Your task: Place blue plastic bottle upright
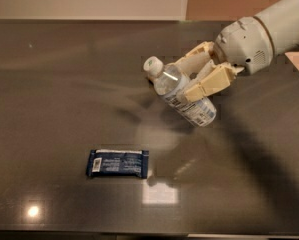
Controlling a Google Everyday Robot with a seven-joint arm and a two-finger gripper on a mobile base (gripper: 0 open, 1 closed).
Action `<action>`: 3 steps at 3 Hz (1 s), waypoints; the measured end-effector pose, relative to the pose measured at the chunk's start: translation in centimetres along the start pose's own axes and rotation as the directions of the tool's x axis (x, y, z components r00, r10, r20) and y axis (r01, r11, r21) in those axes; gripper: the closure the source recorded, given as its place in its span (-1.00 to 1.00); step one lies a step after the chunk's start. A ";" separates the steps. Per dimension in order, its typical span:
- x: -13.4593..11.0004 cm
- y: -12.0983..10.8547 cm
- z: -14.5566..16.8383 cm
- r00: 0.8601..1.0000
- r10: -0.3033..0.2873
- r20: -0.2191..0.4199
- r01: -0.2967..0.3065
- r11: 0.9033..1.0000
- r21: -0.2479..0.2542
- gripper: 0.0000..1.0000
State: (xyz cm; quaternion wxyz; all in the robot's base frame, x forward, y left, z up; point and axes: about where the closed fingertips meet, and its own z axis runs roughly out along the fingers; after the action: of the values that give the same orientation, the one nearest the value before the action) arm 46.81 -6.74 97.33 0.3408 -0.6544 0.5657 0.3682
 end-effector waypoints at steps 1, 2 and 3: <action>0.0 -0.8 -0.6 0.977 0.061 0.203 -0.068 0.997 0.028 1.00; 0.2 -1.4 -1.4 0.932 0.086 0.352 -0.105 0.994 0.035 1.00; 0.7 -1.6 -1.6 0.897 0.084 0.434 -0.107 0.994 0.029 1.00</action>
Offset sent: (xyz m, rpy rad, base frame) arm 0.0237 -0.0280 0.0074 0.5285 0.1501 -0.1204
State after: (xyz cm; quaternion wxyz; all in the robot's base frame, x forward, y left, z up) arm 48.59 -8.24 97.55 0.4563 -0.5188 0.5170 0.5054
